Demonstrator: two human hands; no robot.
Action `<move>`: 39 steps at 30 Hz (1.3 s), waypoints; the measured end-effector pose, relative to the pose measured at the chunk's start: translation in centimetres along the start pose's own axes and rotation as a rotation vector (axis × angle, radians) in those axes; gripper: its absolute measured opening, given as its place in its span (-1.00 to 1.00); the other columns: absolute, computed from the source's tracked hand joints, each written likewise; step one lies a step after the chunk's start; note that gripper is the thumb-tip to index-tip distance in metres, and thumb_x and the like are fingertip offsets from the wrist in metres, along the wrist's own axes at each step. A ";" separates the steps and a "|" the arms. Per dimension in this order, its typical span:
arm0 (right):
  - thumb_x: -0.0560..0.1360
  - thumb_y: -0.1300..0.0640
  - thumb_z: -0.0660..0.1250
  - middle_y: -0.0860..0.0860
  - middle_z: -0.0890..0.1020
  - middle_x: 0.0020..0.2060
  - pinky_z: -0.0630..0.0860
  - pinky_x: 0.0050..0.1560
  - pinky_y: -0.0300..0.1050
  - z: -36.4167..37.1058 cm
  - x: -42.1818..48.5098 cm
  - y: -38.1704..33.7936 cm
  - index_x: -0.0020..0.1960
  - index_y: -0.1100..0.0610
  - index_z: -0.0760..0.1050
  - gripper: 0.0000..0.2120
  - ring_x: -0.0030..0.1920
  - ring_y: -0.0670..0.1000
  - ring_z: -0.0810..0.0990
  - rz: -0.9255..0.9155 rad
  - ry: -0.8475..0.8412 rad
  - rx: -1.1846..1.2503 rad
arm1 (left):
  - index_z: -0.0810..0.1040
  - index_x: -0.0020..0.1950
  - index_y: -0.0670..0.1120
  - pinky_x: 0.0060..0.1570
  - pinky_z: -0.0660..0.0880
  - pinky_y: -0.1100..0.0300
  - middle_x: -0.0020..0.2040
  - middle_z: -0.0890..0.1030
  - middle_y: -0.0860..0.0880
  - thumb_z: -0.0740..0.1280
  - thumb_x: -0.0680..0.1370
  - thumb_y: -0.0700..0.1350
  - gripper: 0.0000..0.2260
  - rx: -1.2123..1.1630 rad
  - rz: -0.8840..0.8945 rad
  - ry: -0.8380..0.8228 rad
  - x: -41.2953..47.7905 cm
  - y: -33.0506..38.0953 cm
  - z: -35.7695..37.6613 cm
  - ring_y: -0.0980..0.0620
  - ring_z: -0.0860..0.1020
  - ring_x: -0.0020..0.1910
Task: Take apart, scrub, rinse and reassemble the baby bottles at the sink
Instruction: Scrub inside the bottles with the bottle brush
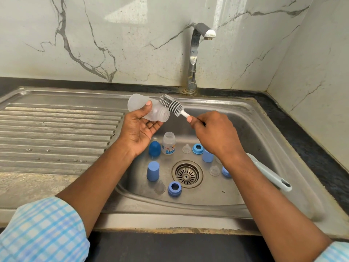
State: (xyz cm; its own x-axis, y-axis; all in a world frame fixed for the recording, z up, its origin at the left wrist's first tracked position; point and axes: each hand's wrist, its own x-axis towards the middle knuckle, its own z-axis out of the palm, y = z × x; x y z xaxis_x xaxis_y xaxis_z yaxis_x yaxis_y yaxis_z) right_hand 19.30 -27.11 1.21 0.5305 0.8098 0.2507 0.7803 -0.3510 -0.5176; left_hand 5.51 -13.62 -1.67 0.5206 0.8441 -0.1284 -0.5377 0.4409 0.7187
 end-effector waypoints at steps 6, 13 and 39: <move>0.62 -0.15 0.23 -0.03 0.40 -0.51 0.18 -0.44 -0.15 0.0 -0.1 0.4 -0.41 0.05 0.33 -0.52 -0.49 -0.03 0.34 0.031 -0.017 -0.066 | 0.44 0.37 -0.18 -0.13 0.63 0.09 0.09 0.68 -0.15 0.44 0.40 -0.08 -0.44 -0.040 0.033 -0.001 0.0 0.3 0.1 -0.08 0.69 0.04; 0.61 -0.15 0.23 -0.03 0.41 -0.51 0.20 -0.43 -0.16 0.1 -0.1 0.4 -0.40 0.06 0.36 -0.53 -0.49 -0.03 0.35 0.057 -0.013 -0.062 | 0.41 0.39 -0.12 -0.18 0.64 0.09 0.19 0.63 -0.15 0.38 0.55 0.02 -0.54 -0.053 0.050 0.115 0.7 0.1 -0.2 -0.05 0.68 0.02; 0.64 -0.11 0.18 -0.02 0.44 -0.46 0.30 -0.37 -0.11 -0.3 0.3 1.1 -0.24 0.03 0.48 -0.65 -0.42 0.06 0.42 0.025 0.176 -0.021 | 0.55 0.16 -0.11 -0.07 0.63 0.19 0.02 0.67 -0.14 0.36 0.56 -0.24 -0.81 0.301 0.017 -0.070 -0.3 -1.5 0.7 -0.05 0.67 -0.02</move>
State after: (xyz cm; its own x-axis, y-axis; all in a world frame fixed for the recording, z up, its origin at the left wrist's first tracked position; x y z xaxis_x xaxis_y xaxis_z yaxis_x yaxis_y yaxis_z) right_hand 20.47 -27.39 1.01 0.5979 0.7064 0.3788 0.7723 -0.3812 -0.5082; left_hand 6.60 -14.70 -2.24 0.5633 0.8229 -0.0751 -0.3313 0.3081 0.8918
